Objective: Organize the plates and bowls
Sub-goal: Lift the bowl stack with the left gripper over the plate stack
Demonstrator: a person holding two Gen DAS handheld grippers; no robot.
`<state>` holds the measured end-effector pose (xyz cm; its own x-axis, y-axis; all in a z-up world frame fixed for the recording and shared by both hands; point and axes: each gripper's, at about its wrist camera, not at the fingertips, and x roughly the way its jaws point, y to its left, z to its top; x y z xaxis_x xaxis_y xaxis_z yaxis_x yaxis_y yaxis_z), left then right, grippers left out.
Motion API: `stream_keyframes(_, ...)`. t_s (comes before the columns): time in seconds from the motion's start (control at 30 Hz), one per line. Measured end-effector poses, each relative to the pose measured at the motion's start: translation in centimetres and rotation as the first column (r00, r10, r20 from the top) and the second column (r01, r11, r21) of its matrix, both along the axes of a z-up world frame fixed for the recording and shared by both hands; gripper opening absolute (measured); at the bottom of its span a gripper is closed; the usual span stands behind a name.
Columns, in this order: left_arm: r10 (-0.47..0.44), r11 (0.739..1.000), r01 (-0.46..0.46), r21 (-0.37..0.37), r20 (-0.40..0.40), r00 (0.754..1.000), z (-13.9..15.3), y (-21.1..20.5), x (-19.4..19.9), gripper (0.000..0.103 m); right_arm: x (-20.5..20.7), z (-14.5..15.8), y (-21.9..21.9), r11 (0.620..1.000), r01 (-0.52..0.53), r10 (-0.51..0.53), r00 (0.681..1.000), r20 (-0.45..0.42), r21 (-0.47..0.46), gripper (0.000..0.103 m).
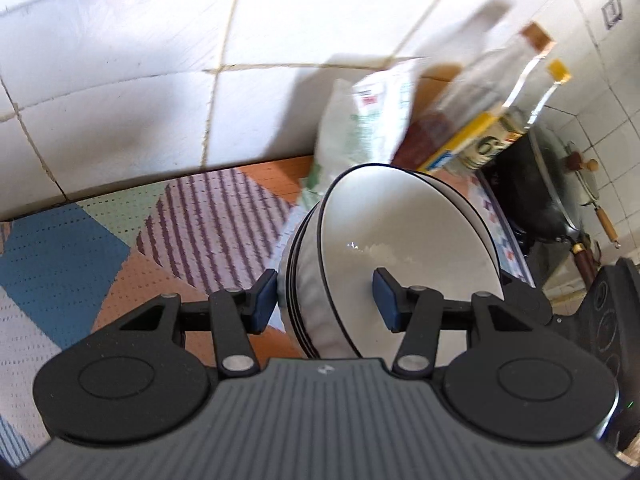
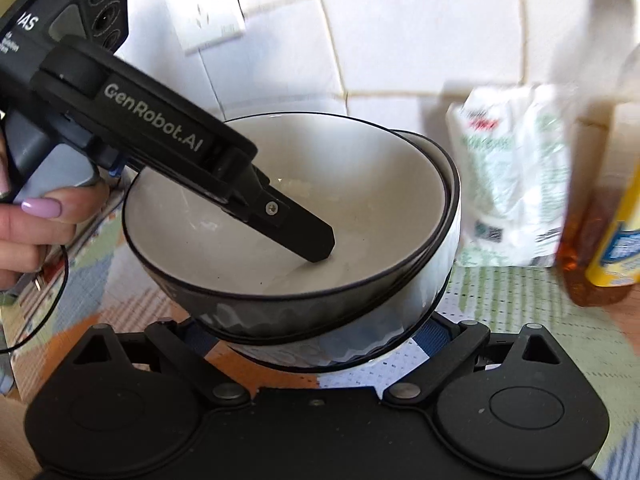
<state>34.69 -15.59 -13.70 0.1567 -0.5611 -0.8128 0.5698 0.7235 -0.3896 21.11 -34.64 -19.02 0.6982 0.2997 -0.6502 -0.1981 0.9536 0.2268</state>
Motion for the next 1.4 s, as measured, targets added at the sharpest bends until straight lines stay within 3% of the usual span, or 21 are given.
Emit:
stream_keyframes(0.17,-0.028,0.999,0.029,-0.014,0.038,0.999,2.7,0.1,-2.8,0.05,-3.9,2.3,-0.1,1.0,0.031,-0.031,0.998,0.05,0.0,0.099)
stream_keyframes(0.53,-0.037,0.999,0.037,-0.029,-0.017,0.999,4.5,1.4,-7.4,0.05,-10.5,4.5,0.5,0.999,0.05,-0.051,0.996,0.073,0.007,0.098)
stream_keyframes(0.93,-0.054,0.994,0.057,0.095,-0.04,0.998,-0.1,2.7,-12.6,0.052,-13.4,-0.6,3.6,0.995,0.064,-0.063,0.998,-0.018,0.081,0.098)
stream_keyframes(1.2,-0.014,0.996,0.02,0.09,-0.072,0.997,-2.2,3.8,-13.7,0.052,-14.3,-2.5,4.9,0.998,0.034,-0.031,0.998,-0.052,0.046,0.098)
stream_keyframes(1.4,0.009,0.992,0.0,0.127,-0.068,0.998,-2.9,3.8,-14.3,0.053,-14.2,-3.5,5.7,1.0,0.002,-0.002,0.999,-0.047,-0.01,0.098)
